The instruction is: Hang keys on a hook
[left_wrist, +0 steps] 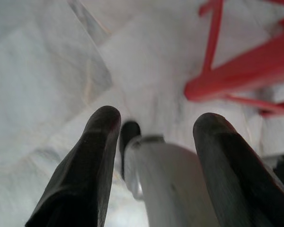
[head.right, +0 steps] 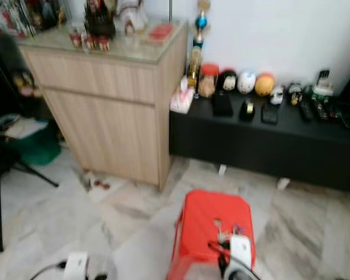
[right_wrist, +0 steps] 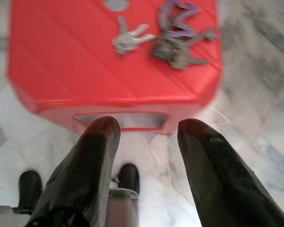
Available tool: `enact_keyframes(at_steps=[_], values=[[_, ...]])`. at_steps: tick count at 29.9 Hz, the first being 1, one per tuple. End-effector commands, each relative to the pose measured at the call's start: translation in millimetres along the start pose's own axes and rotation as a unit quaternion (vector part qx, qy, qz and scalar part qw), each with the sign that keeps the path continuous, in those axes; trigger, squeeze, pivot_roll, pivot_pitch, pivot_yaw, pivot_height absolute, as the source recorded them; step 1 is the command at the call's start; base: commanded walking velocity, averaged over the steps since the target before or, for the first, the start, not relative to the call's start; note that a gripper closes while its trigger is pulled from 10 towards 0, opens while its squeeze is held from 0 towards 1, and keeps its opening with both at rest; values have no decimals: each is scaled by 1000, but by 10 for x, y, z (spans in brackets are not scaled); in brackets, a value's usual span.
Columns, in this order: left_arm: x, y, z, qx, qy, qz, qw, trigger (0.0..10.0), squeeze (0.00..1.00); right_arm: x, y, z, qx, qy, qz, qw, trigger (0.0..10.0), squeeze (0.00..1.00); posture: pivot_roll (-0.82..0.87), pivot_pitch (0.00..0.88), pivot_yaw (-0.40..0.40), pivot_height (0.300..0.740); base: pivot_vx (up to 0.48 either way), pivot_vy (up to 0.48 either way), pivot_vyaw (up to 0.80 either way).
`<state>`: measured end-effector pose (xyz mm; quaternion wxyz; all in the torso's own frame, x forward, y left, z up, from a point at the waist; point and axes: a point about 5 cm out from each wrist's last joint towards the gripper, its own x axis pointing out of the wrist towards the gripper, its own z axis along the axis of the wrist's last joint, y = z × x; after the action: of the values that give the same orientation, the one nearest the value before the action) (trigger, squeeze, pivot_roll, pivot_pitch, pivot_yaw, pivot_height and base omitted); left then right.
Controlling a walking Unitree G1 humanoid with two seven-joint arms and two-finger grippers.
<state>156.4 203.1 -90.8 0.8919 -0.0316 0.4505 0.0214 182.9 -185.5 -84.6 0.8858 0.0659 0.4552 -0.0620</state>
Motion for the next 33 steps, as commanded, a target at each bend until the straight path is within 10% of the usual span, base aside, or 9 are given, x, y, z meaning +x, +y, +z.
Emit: enact_keyframes(at_steps=[1,33], values=[[-21,18,-85,1,17,2,1000,10000,0,6,36,7,6,1,2,1000,10000,0,104,0,-78,740,0,0,0],[-56,165,-101,-6,18,9,1000,10000,0,2,28,20,43,-18,-16,999,10000,0,111,0,-80,740,0,49,-113]])
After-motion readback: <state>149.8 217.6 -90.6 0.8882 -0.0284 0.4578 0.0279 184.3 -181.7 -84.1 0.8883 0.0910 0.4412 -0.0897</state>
